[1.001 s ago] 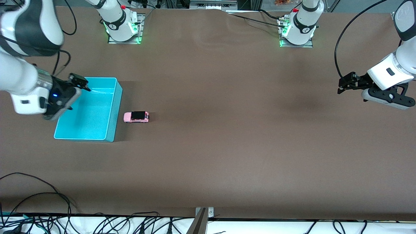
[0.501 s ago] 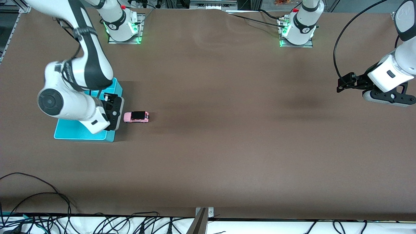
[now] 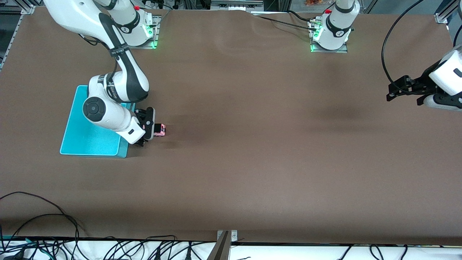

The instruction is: Wind and store pink jeep toy

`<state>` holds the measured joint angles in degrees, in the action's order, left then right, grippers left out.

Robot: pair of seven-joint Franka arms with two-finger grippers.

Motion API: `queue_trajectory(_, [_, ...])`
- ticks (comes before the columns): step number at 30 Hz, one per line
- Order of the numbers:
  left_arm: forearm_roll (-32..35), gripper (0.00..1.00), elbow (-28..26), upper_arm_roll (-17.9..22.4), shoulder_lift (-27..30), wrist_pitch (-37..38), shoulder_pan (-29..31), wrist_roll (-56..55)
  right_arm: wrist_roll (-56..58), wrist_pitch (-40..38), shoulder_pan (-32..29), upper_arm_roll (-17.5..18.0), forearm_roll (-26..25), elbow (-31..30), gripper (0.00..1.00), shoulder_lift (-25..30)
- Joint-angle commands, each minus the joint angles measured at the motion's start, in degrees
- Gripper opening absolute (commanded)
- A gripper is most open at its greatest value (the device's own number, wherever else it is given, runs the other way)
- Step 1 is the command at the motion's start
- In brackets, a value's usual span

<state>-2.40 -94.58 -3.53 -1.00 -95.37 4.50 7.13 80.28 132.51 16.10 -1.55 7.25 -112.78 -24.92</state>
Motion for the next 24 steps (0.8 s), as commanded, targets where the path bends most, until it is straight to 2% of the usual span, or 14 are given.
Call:
queue_trajectory(1, [-0.5, 1.00, 2.3, 0.0, -0.1, 1.2, 0.1, -0.5, 3.6, 5.3, -0.4, 0.7, 1.0, -5.2, 1.00, 1.5])
queue_trajectory(7, [-0.5, 1.00, 2.3, 0.2, 0.0, 1.3, 0.2, -0.4, 5.6, 8.8, -0.4, 0.8, 1.0, -7.5, 1.00, 1.3])
queue_trajectory(9, [-0.4, 1.00, 2.5, 0.3, -0.1, 1.2, 0.2, 0.0, 6.2, 9.7, -0.4, 0.8, 1.0, -7.7, 0.90, 0.7])
queue_trajectory(12, [-0.4, 1.00, 3.6, 0.3, -0.5, 1.2, 0.2, 0.1, 6.2, 10.7, -0.4, 0.8, 1.0, -7.6, 0.65, -0.3])
queue_trajectory(18, [-0.4, 1.00, 3.7, 0.2, -0.4, 1.2, 0.2, 0.0, 6.3, 11.3, -0.4, 1.6, 0.9, -7.6, 0.31, -0.7])
queue_trajectory(20, [-0.3, 1.00, 3.7, 0.2, -0.4, 1.2, 0.2, 0.1, 6.7, 11.1, -0.4, 1.7, 0.7, -7.5, 0.24, -0.6])
queue_trajectory(24, [-0.3, 1.00, 3.8, 0.2, -0.4, 1.2, 0.2, 0.1, 7.0, 10.7, -0.4, 2.0, 0.7, -6.9, 0.23, 0.1])
